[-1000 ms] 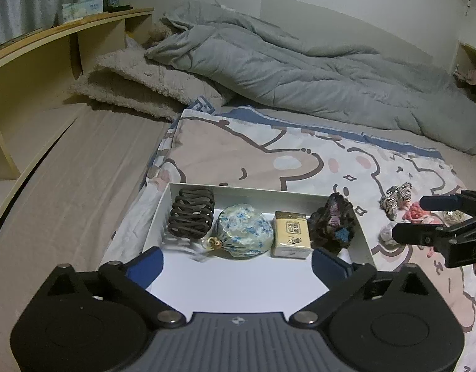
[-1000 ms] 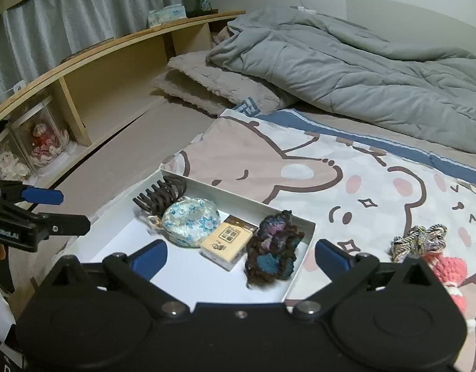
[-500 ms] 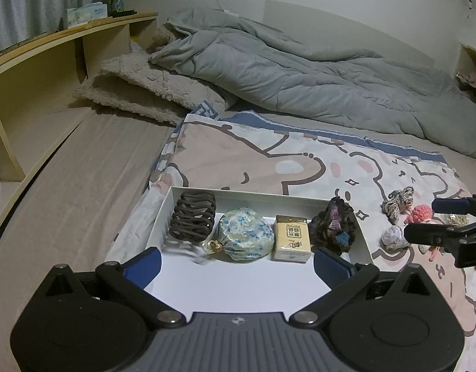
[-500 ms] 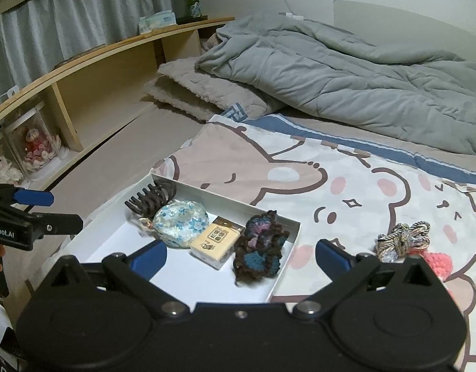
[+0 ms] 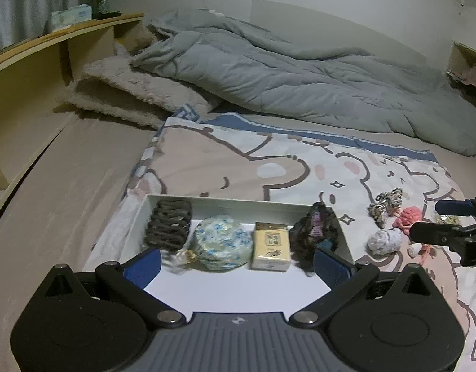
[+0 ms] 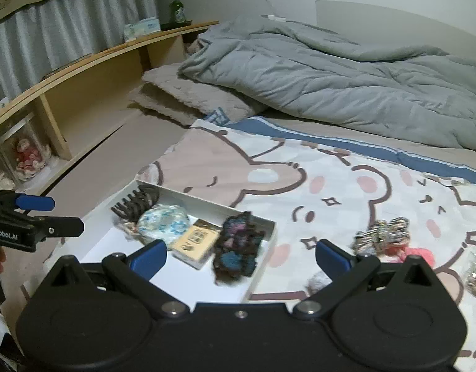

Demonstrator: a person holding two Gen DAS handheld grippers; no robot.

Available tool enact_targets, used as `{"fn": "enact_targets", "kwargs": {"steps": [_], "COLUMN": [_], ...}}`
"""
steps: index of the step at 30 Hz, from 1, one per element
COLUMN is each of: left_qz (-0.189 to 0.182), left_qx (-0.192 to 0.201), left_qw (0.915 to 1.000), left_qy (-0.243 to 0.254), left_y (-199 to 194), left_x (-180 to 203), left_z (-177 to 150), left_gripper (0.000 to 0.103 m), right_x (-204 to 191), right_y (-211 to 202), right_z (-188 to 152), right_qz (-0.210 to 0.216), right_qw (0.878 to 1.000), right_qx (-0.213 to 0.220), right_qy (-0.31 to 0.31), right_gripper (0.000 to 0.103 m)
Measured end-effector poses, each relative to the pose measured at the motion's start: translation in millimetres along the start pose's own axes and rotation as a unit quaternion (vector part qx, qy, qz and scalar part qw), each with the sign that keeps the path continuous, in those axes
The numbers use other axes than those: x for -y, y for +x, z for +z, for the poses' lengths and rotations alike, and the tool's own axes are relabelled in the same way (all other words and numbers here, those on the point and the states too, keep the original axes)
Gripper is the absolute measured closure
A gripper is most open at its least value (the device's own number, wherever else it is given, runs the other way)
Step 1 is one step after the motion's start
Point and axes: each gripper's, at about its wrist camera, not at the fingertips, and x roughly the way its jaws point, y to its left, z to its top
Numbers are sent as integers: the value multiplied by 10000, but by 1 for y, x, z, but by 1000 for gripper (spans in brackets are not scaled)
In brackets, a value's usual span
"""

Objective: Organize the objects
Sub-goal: 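Move both tools from the box toward the white yarn ball and pink doll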

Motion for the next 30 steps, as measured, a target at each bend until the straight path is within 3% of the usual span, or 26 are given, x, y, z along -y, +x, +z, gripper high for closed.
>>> {"fn": "enact_targets", "kwargs": {"steps": [30], "left_qz": [-486], "left_qx": [-123], "left_qw": [9964], "left_qy": [686], "left_y": [62], "left_x": [128], "left_z": [33], "left_gripper": [0], "right_x": [119], "right_y": [-45], "right_z": [-13], "right_qz": [-988], "right_qw": [9925], "right_qx": [186], "right_qy": [696], "right_gripper": [0]}}
